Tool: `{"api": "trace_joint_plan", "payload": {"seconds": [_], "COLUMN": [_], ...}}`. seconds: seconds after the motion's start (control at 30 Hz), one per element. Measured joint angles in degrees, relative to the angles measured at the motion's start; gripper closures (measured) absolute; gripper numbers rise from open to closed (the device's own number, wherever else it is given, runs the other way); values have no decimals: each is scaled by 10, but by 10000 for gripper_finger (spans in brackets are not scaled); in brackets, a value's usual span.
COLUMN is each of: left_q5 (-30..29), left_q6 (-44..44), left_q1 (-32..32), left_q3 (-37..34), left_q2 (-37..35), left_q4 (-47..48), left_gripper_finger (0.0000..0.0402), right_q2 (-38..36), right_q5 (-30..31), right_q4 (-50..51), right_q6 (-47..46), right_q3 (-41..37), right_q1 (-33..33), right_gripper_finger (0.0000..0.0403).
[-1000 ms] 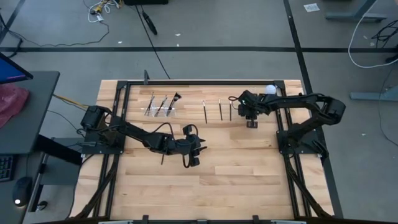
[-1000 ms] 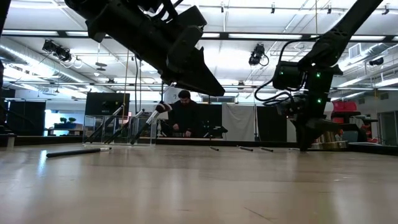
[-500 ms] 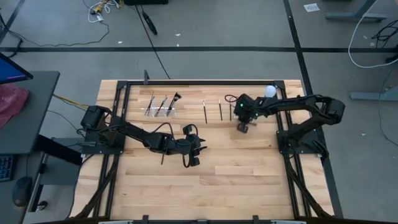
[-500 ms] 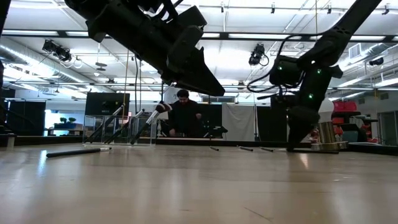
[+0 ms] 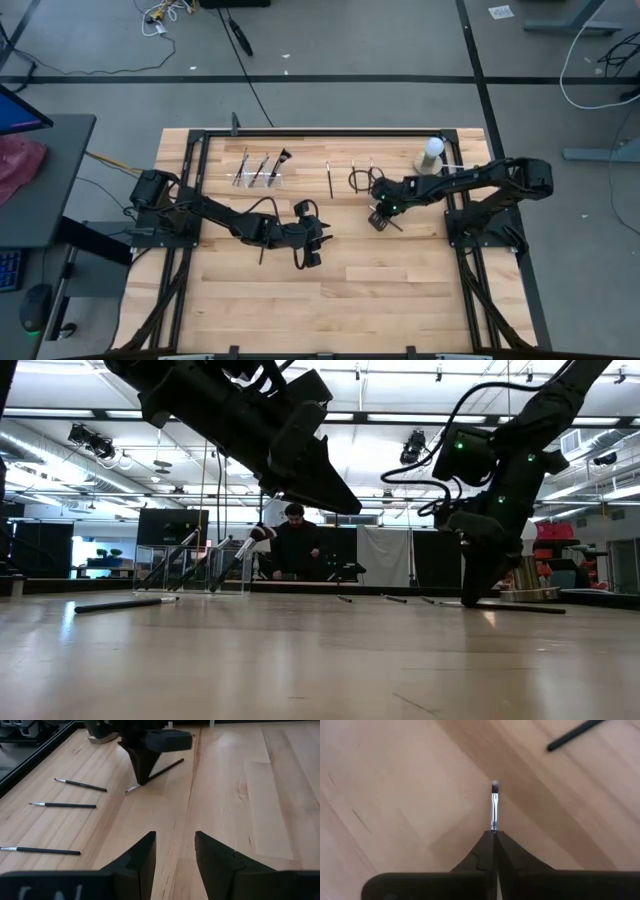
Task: Put items in baskets/containers
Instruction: Put the eyeshadow brush into the transparent organizer
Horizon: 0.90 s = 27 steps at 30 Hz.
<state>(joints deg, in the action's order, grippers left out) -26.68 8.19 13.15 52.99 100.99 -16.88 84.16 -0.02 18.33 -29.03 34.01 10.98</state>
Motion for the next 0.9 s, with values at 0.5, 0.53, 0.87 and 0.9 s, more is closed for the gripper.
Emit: {"api": "trace_joint_plan", "payload": {"seconds": [0.5, 0.53, 0.87, 0.9], "left_q5": [0, 0, 0, 0], "left_q6": [1, 2, 2, 2], "left_q1": [0, 0, 6, 6], "left_q3": [0, 0, 0, 0], "left_q2": [0, 0, 0, 0], "left_q4": [1, 1, 4, 5], "left_gripper_finger": [264, 264, 264, 264], "right_q2": [1, 1, -2, -2], "right_q5": [135, 144, 259, 262], "right_q4": [-44, -56, -348, -381], "right_q6": [41, 45, 29, 28], "right_q3": [-16, -26, -198, -218], "right_q1": [-106, -114, -207, -213], "right_gripper_finger": [258, 248, 240, 245]}}
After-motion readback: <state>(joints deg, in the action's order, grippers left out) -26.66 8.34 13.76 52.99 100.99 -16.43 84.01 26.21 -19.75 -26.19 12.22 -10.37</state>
